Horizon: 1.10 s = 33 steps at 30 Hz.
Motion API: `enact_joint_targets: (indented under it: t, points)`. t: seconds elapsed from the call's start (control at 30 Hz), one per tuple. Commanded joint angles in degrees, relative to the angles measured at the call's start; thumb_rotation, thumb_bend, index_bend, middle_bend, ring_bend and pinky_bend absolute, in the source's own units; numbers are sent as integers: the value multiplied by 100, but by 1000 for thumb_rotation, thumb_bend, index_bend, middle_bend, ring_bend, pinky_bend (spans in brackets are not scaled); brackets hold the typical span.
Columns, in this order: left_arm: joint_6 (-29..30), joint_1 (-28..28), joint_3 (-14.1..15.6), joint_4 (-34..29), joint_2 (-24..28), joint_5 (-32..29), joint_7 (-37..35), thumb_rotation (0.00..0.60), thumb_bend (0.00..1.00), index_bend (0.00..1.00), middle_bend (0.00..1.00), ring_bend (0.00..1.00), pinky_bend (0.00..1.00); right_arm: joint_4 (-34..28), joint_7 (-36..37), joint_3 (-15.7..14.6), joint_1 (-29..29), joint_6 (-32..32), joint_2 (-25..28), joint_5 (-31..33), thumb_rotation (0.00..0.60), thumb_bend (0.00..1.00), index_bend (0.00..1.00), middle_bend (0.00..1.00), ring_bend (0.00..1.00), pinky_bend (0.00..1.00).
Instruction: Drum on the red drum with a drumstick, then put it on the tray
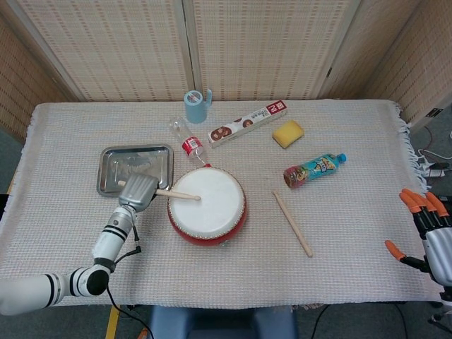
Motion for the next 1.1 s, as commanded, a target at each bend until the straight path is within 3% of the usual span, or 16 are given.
enact_joint_targets:
  t: [0.03, 0.3, 0.4, 0.6, 0.77, 0.97, 1.1]
  points:
    - [-466, 141, -477, 45, 392, -246, -1040, 600, 804, 1000, 1000, 1000, 1000, 1, -5, -1, 5, -11, 0, -1, 600, 234, 0, 55, 0, 0]
    - [-741, 73, -381, 1504, -20, -285, -1321, 600, 803, 991, 1000, 997, 988, -25, -41, -15, 9, -15, 24, -40, 600, 234, 0, 55, 0, 0]
    - [-737, 30, -233, 2150, -295, 61, -1317, 600, 802, 979, 1000, 984, 974, -35, -59, -16, 5, -12, 27, -40, 600, 234, 0, 55, 0, 0]
    - [-1420, -132, -26, 3308, -724, 438, -1483, 600, 803, 943, 999, 924, 901, -40, -72, -15, 18, -48, 19, -26, 600, 233, 0, 55, 0, 0]
    - [-1884, -247, -116, 3965, -1062, 460, -1787, 600, 801, 918, 972, 873, 858, -72, -103, -9, 11, -55, 40, 4, 600, 234, 0, 55, 0, 0]
    - [-2096, -385, -202, 4613, -1424, 506, -1871, 600, 781, 857, 892, 795, 810, -145, -158, 11, -1, -32, 81, 22, 600, 235, 0, 55, 0, 0]
    - [-2203, -459, -254, 4882, -1564, 523, -1872, 600, 730, 770, 743, 654, 764, -197, -210, 12, -13, -12, 104, 10, 600, 234, 0, 55, 0, 0]
